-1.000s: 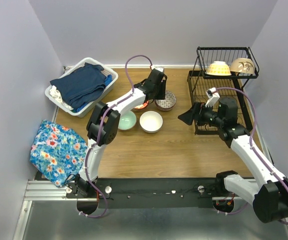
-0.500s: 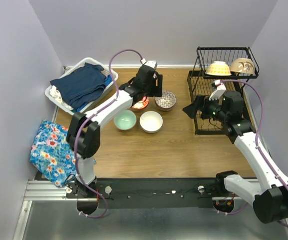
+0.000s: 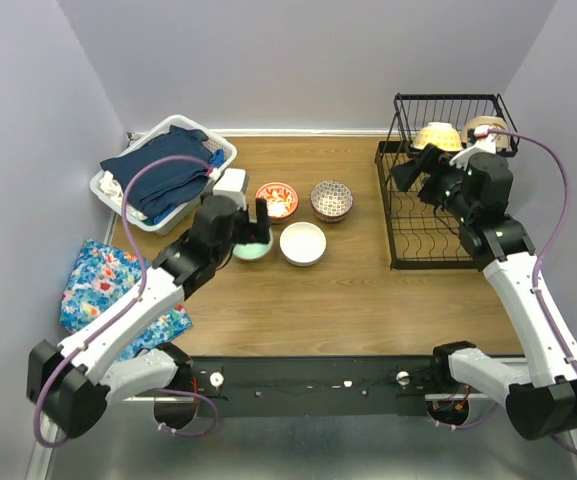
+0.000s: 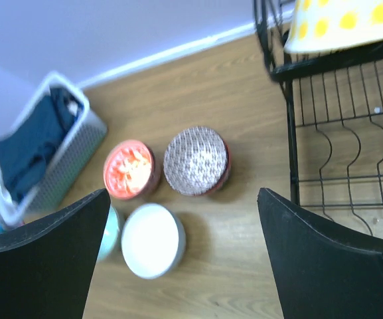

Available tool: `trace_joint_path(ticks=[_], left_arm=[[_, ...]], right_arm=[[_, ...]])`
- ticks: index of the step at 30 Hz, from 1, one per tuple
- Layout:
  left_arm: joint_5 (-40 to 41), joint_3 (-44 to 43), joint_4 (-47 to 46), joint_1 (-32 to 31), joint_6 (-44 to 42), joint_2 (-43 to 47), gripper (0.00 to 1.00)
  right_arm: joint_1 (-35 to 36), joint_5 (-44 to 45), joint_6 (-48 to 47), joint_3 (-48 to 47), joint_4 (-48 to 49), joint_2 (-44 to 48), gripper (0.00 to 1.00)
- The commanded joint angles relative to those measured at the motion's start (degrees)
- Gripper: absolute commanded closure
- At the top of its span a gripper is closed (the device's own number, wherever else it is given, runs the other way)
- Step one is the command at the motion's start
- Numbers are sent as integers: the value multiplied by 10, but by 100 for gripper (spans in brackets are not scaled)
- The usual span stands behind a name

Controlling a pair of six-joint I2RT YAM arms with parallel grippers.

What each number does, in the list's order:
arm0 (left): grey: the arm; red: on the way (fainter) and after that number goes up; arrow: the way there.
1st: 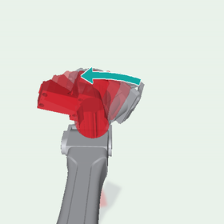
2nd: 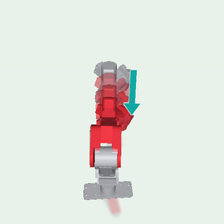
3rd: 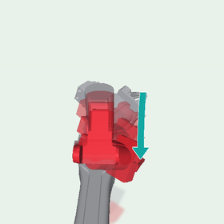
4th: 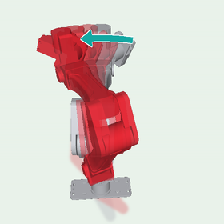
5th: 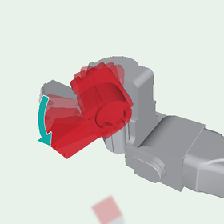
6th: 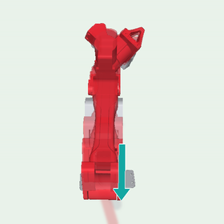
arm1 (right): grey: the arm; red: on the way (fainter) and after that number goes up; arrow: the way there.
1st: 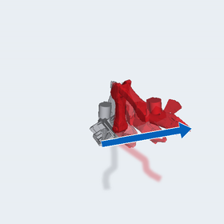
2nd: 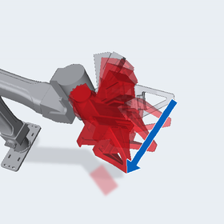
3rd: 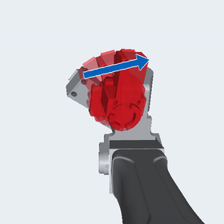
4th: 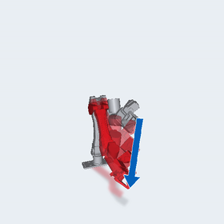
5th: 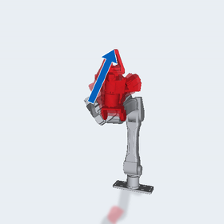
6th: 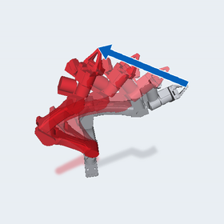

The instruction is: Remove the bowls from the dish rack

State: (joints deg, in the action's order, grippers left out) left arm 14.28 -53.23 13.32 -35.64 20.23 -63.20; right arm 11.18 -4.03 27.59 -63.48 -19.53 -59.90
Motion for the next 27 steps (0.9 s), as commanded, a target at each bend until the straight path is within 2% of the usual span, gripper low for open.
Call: trace_joint_path(ticks=[1, 6, 10, 16, 19, 22, 27], left_arm=[[72, 121, 2, 0, -4, 115, 1], [91, 183, 24, 2, 2, 226, 1], [112, 211, 29, 2, -3, 263, 1], [117, 212, -11, 3, -16, 244, 1], [106, 201, -2, 3, -19, 222, 1], [97, 200, 0, 3, -17, 214, 1], [97, 200, -2, 3, -19, 201, 1]], right_arm=[[-5, 126, 86, -54, 6, -29, 0], [-30, 181, 118, -145, -28, -97, 0], [-89, 152, 150, -184, -44, -137, 1], [-180, 65, 241, -151, -11, -151, 6], [-207, 44, 273, -130, 14, -152, 7], [-220, 1, 299, -115, 44, -157, 7], [-223, -23, 333, -89, 82, -166, 8]])
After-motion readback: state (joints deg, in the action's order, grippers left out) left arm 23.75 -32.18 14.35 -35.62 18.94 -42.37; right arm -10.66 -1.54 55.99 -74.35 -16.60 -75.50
